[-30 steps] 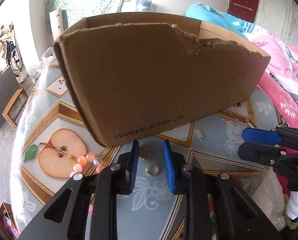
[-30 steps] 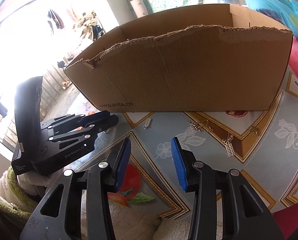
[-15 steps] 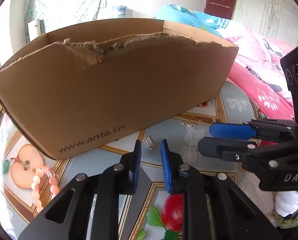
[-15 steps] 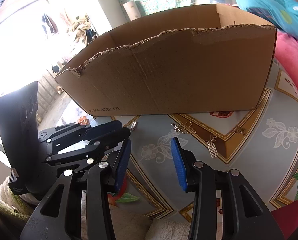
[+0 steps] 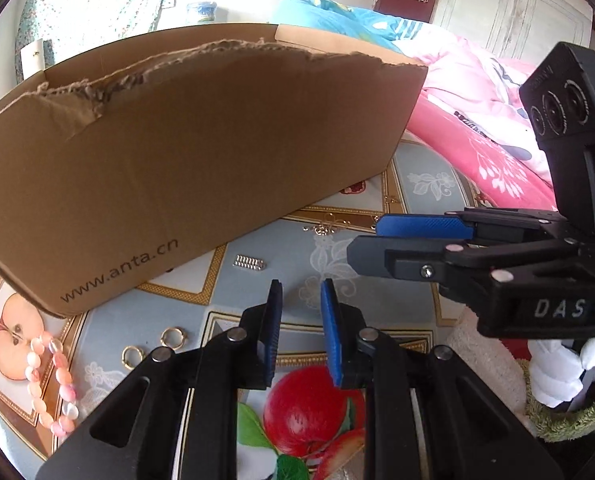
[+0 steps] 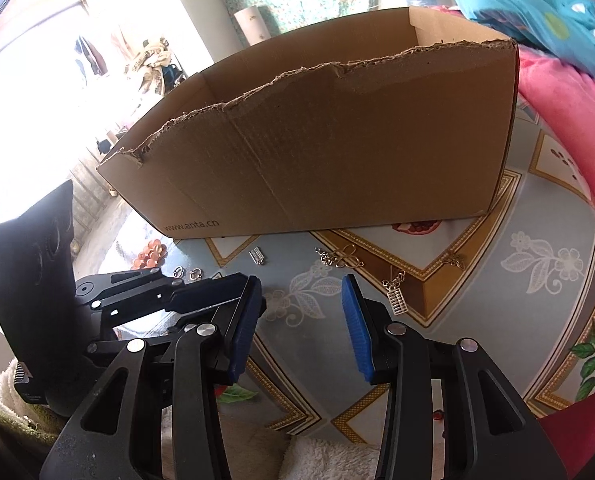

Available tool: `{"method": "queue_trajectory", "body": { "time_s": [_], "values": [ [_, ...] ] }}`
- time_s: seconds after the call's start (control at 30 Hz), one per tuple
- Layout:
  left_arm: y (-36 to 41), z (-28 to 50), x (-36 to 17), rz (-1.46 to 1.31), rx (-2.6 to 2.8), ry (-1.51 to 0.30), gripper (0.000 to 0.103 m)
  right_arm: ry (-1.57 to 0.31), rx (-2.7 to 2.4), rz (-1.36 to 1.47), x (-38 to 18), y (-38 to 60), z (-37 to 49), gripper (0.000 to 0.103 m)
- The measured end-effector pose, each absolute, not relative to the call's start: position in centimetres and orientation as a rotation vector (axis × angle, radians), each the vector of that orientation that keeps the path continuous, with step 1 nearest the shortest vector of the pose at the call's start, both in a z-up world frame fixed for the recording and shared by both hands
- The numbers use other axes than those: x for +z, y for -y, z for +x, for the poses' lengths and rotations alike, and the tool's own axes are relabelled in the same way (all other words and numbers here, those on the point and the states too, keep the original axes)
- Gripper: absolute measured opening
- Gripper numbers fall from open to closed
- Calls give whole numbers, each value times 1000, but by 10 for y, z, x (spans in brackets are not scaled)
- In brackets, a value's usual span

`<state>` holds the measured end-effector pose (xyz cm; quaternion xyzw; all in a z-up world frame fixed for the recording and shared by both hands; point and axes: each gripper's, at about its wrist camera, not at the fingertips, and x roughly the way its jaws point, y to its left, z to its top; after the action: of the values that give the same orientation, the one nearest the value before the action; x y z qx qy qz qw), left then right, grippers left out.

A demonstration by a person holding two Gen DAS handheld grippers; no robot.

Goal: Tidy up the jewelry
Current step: 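Move the open left tool to the small gold rings on the table, then close the left tool on a gold ring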

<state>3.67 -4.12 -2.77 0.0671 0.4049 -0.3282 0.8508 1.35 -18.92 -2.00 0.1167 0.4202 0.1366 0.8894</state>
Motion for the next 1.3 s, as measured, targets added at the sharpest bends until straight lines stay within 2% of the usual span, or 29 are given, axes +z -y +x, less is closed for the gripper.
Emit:
{"method": "queue_trajectory", "body": {
  "time_s": [0.13,0.33,0.63,1.1,1.3],
  "values": [
    [25,25,-18,141,-641,-836,19,-861,304,235,-19,185,16,37],
    [-5,17,-8,154,-525,-808,19,-846,373,167,-20,160,35,16],
    [-32,27,-18,172,-418,-855,19,-848,474,83,-23,125,43,18],
    [-23,35,-26,184,-377,-867,19,-883,467,94,-29,118,52,19],
    [-13,32,-28,213,-379,-852,10,-883,468,81,-30,113,52,19]
  ]
}}
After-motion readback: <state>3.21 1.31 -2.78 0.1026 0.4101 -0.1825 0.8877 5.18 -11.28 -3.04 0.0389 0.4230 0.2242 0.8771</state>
